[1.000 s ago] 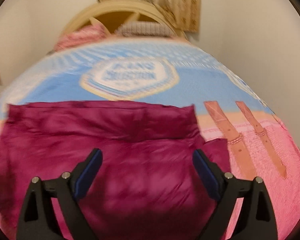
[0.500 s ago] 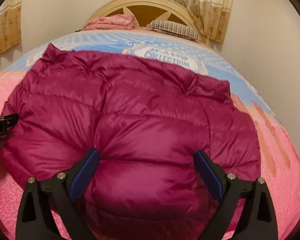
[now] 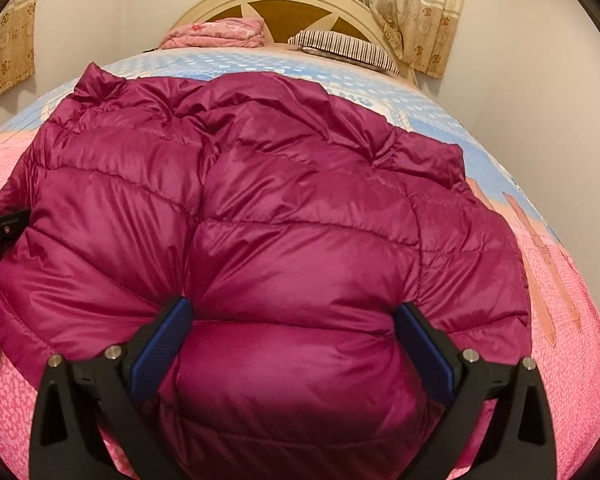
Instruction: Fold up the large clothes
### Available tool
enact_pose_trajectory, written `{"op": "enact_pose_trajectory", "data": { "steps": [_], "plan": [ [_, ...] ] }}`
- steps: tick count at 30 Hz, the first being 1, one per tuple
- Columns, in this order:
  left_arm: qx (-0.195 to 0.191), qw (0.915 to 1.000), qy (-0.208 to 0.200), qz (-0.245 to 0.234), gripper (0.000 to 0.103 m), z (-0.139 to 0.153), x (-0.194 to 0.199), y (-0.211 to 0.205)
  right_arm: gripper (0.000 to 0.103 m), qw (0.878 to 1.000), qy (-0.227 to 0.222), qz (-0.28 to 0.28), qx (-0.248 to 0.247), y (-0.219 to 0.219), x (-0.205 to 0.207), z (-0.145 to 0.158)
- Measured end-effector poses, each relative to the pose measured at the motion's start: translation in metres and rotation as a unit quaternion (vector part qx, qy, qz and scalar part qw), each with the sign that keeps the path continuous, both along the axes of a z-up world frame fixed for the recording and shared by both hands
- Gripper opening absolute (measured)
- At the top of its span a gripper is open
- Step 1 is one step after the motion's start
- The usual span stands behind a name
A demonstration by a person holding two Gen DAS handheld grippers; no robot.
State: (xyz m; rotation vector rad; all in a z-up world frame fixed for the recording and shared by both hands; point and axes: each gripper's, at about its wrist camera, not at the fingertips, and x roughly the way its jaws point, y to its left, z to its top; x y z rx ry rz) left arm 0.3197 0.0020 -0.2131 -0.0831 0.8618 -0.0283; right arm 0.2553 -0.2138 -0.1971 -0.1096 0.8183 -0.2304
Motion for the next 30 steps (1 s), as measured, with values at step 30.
{"op": "enact_pose_trajectory", "data": {
  "steps": [30],
  "plan": [
    [0.111,0.9777,-0.177,-0.024,0.008,0.15,-0.081,0.006,0.102,0.994,-0.026,0.1,0.028,0.026,-0.03,0.06]
  ]
}}
